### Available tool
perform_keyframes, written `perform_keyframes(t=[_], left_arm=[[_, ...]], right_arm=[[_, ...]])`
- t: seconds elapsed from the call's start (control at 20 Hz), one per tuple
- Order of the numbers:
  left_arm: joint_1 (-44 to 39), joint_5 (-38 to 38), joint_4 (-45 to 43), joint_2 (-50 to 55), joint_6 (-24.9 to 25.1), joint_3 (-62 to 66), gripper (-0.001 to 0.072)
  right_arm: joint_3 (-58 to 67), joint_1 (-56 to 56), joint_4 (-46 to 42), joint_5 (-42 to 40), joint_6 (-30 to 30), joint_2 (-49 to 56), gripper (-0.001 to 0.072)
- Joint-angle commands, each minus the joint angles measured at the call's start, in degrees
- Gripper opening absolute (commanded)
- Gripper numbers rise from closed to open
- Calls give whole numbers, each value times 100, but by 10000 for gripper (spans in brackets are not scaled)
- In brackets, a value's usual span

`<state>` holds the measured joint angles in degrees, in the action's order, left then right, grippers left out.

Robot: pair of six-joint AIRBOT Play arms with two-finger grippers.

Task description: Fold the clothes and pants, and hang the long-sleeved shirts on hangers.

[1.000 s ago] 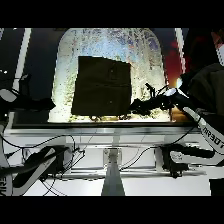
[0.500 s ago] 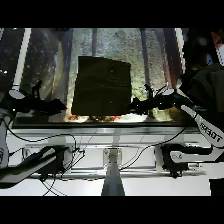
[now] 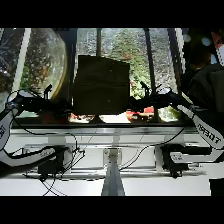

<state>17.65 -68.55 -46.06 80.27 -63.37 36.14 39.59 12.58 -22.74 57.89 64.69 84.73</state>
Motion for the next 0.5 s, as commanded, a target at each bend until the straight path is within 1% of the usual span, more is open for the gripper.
perform_keyframes(t=[0.0,0.1,0.25,0.3,0.35,0.4,0.45], left_arm=[[28,-15,111,144,435,9,345],[175,-105,116,144,586,20,350],[538,-133,116,144,669,22,357],[656,-188,116,144,754,22,392],[758,-264,118,144,789,22,553],[822,-328,114,144,796,20,692],[828,-378,114,144,870,20,685]], right_arm=[[358,33,44,0,-90,-9,52],[564,33,37,7,-90,-9,52],[758,33,2,7,-90,-9,52],[774,33,2,11,-90,-9,52],[774,33,0,17,-90,-9,51],[774,33,-7,20,-90,-9,52],[774,33,-4,15,-90,-7,52]])
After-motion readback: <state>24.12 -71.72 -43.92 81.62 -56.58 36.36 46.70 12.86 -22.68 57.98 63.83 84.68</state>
